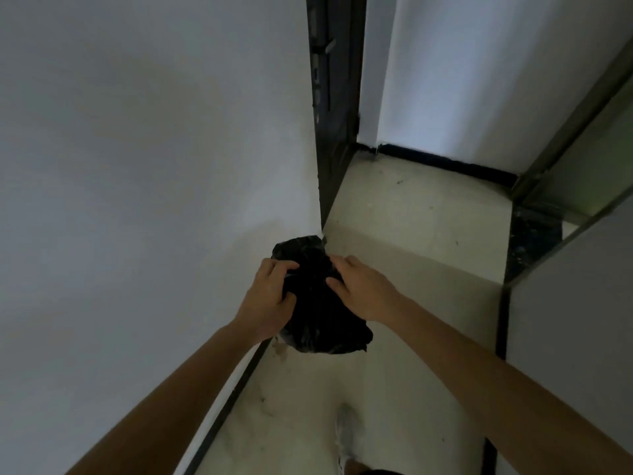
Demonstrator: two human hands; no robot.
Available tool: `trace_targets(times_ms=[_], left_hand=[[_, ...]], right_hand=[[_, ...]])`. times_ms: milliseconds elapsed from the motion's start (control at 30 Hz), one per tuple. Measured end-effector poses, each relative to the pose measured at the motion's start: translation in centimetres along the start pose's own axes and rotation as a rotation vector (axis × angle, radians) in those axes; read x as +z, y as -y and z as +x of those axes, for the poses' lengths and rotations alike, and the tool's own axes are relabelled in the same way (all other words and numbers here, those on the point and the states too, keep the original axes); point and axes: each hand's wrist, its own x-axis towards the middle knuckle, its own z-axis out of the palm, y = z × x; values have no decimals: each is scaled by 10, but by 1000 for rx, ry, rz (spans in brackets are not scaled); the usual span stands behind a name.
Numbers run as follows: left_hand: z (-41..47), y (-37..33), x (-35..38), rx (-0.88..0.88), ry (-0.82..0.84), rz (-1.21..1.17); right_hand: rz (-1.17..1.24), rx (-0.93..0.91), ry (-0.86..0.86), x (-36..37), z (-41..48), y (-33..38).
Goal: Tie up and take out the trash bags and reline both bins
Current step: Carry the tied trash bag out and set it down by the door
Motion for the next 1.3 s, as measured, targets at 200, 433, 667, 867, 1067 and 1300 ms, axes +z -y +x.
trace_targets(times_ms=[200,433,667,867,1067,1300], left_hand=[[85,68,51,-202,29,-15],[136,173,167,-384,126,-27],[149,286,312,-533,217,-36],[159,392,405,-604,249,-49],[176,467,444,-599,190,-91],[150,475,432,-492,137,13]], right_hand=[[117,53,97,47,110,-61],[219,191,154,171,164,-155],[313,397,208,333,189,-244],[331,424,246,462,235,-299],[294,350,217,533,289,-319],[142,334,242,511,288,-300]])
